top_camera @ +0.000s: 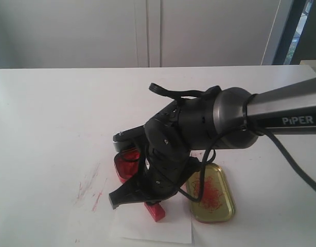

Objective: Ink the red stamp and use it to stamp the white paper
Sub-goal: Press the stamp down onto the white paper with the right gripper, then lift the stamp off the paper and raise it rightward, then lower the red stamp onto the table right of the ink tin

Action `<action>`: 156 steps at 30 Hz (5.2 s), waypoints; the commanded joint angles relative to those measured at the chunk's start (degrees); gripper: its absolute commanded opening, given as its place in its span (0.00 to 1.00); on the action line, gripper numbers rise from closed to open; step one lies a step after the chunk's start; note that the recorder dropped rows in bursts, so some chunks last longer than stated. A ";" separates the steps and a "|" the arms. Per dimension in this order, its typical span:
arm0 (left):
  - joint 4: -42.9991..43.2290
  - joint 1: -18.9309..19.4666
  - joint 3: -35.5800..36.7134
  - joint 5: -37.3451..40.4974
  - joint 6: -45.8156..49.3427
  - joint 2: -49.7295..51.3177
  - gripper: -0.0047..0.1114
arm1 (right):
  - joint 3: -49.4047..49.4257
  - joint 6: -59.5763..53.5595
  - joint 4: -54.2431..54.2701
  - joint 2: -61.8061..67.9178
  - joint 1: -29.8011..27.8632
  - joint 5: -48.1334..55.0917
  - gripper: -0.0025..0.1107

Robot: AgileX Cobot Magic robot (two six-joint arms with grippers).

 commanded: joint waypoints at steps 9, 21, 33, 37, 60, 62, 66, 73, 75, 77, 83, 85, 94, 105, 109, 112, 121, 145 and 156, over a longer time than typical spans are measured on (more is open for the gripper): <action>-0.07 0.11 0.27 0.04 0.00 -0.28 0.04 | 1.50 1.64 -4.56 -0.08 -0.08 4.15 0.02; -0.07 0.11 0.27 0.04 0.00 -0.28 0.04 | 1.39 3.47 -6.40 -2.86 -0.08 2.92 0.02; -0.07 0.11 0.27 0.04 0.00 -0.28 0.04 | 1.39 3.47 -6.40 -2.96 -0.08 -0.10 0.02; -0.07 0.11 0.27 0.04 0.00 -0.28 0.04 | 1.39 3.47 -6.40 -4.75 -0.08 -0.74 0.02; -0.07 0.11 0.27 0.04 0.00 -0.28 0.04 | 1.39 4.09 -5.28 -9.20 -0.80 -5.16 0.02; -0.07 0.11 0.27 0.04 0.00 -0.28 0.04 | 1.39 4.09 -3.35 -9.20 -2.02 -5.16 0.02; -0.07 0.11 0.27 0.04 0.00 -0.28 0.04 | 1.39 2.98 1.33 -9.20 -4.62 -5.18 0.02; -0.07 0.11 0.27 0.04 0.00 -0.28 0.04 | 1.39 -5.27 11.06 -9.20 -9.74 -6.13 0.02; -0.07 0.11 0.27 0.04 0.00 -0.28 0.04 | 1.39 -9.08 16.01 -9.20 -11.61 -6.13 0.02; -0.07 0.11 0.27 0.04 0.00 -0.28 0.04 | 1.39 -13.23 20.07 -9.20 -13.50 -6.47 0.02; -0.07 0.11 0.27 0.04 0.00 -0.28 0.04 | 1.49 -25.95 32.60 -9.20 -19.12 -6.58 0.02; -0.07 0.11 0.27 0.04 0.00 -0.28 0.04 | 1.49 -28.14 34.55 -9.20 -20.45 -6.90 0.02; -0.07 0.11 0.27 0.04 0.00 -0.28 0.04 | 1.71 -36.10 44.16 -9.08 -27.26 -10.33 0.02; -0.07 0.11 0.27 0.04 0.00 -0.28 0.04 | 7.34 -67.88 77.90 -5.45 -37.91 -3.36 0.02; -0.07 0.11 0.27 0.04 0.00 -0.28 0.04 | 7.34 -76.91 87.15 -0.43 -38.89 -1.90 0.02; -0.07 0.11 0.27 0.04 0.00 -0.28 0.04 | 7.34 -77.81 87.80 2.40 -38.89 -1.90 0.02; -0.07 0.11 0.27 0.04 0.00 -0.28 0.04 | 7.34 -80.32 93.24 6.25 -38.89 -1.98 0.02; -0.07 0.11 0.27 0.04 0.00 -0.28 0.04 | 7.34 -78.98 93.02 6.37 -38.89 -2.79 0.07; -0.07 0.11 0.27 0.04 0.00 -0.28 0.04 | 7.34 -78.95 93.02 6.37 -38.89 -3.42 0.14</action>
